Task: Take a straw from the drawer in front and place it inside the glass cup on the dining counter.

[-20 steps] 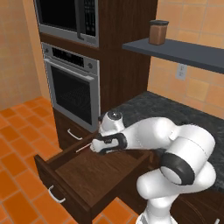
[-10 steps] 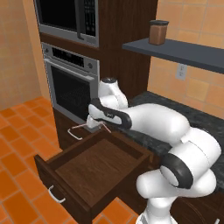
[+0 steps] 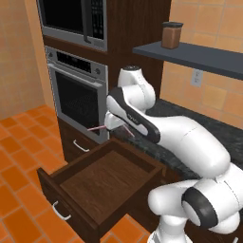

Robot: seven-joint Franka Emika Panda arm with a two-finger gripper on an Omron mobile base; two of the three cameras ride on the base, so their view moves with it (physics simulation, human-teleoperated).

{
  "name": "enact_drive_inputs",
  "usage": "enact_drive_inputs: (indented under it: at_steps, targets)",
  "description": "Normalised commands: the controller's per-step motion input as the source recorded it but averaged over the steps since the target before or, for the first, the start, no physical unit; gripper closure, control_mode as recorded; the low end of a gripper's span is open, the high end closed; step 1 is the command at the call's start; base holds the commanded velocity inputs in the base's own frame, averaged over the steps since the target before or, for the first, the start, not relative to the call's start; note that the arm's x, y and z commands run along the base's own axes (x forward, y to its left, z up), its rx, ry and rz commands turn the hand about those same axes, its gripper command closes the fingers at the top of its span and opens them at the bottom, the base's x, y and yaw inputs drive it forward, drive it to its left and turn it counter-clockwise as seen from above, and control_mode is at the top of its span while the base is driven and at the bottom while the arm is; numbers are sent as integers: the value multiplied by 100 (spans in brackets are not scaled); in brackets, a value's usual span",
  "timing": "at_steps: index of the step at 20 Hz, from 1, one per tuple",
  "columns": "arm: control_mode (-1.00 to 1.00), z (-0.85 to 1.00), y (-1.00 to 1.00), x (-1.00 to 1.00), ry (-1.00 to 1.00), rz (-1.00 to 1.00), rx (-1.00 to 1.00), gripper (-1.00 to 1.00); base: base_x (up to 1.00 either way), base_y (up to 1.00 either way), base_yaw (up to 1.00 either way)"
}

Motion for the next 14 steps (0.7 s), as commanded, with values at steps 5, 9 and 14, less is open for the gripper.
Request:
enact_drive_inputs:
  at_steps: [5,9,14]
  targets:
    - [-100,0,-36,-68,-5,-1,0,100,0,0,0]
    - [100,0,0,0,0,0,0,100,-100,16,7]
    - [100,0,0,0,0,0,0,100,-71,98,62]
